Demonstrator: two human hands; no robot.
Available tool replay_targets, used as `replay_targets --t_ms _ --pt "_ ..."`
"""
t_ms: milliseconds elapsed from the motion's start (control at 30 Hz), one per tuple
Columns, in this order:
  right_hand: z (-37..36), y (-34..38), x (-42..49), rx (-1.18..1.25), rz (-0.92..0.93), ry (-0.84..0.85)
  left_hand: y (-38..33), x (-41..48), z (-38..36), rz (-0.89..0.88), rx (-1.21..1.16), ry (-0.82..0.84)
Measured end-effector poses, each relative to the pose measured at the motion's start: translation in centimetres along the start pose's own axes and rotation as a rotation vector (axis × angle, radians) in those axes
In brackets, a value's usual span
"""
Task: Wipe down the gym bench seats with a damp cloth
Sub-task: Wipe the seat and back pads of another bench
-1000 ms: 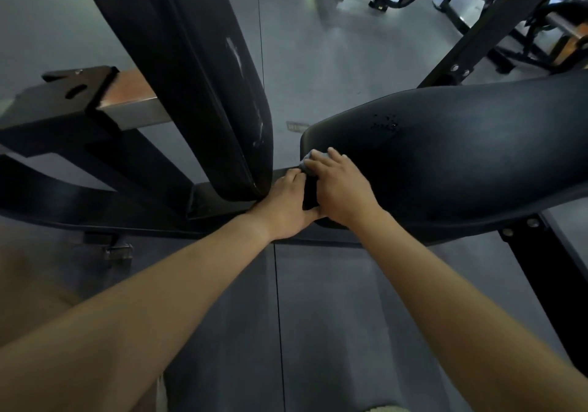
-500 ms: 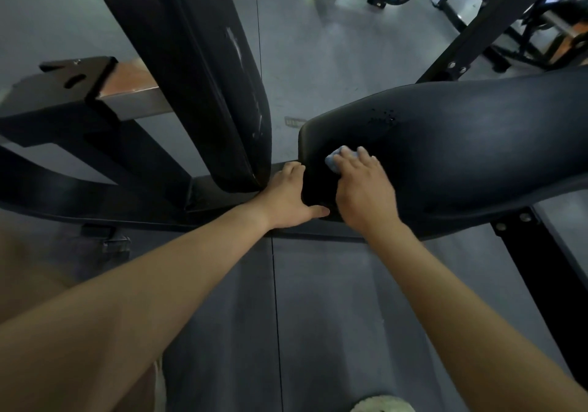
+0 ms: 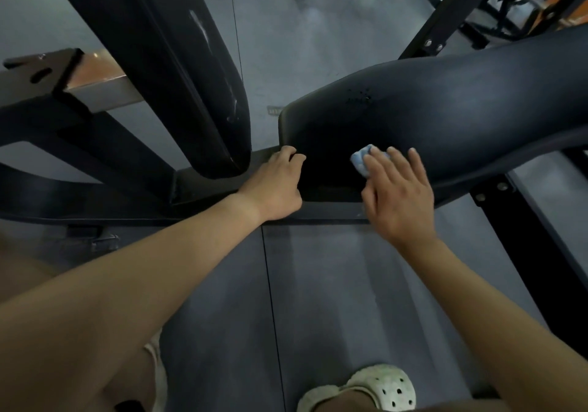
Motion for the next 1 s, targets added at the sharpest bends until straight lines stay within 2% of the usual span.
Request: replay_targets --t_ms 100,200,433,533,600,767,867,1000 --pt "-0.2 0.4 -0.3 -0.023 -0.129 -0.019 0.2 -0.1 0.2 -0.015 -0.029 -0.013" --pt "-1.7 3.0 -0.6 -0.015 -0.144 0.03 0.4 -0.1 0.1 -0.018 -0.034 -0.017" --pt "-5.0 8.9 -0.9 -0.034 0.173 0.17 0.0 -0.2 0.0 -0.022 -0.009 -0.074" --pt "-4.8 7.3 -0.9 -0.092 0.285 0.183 -0.7 -0.3 -0.1 -0.039 0.029 -0.107" --pt "-3.8 5.0 -1.2 -0.102 0.286 0.161 -1.5 -0.5 -0.1 -0.063 0.079 -0.123" --pt "-0.5 -1.1 -3.0 -0.122 0.14 0.057 -4.1 -0.7 -0.2 -0.169 0.192 -0.135" --pt "1.0 -3.7 -3.7 -0.135 -0.003 0.015 -4.8 -0.4 -0.4 -0.174 0.196 -0.125" --pt "1.1 -3.2 -4.0 -0.055 -0.229 -0.051 -4.9 0.1 0.1 -0.165 0.16 -0.122"
Point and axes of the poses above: each hand's wrist, its own x-axis towards the middle knuckle, its own z-axis out of the back of the hand, y = z × x, the point moved 7 cm from there along x, towards the middle knuckle, and after that the axes turned 4 degrees about x, right-handed, at the moved point
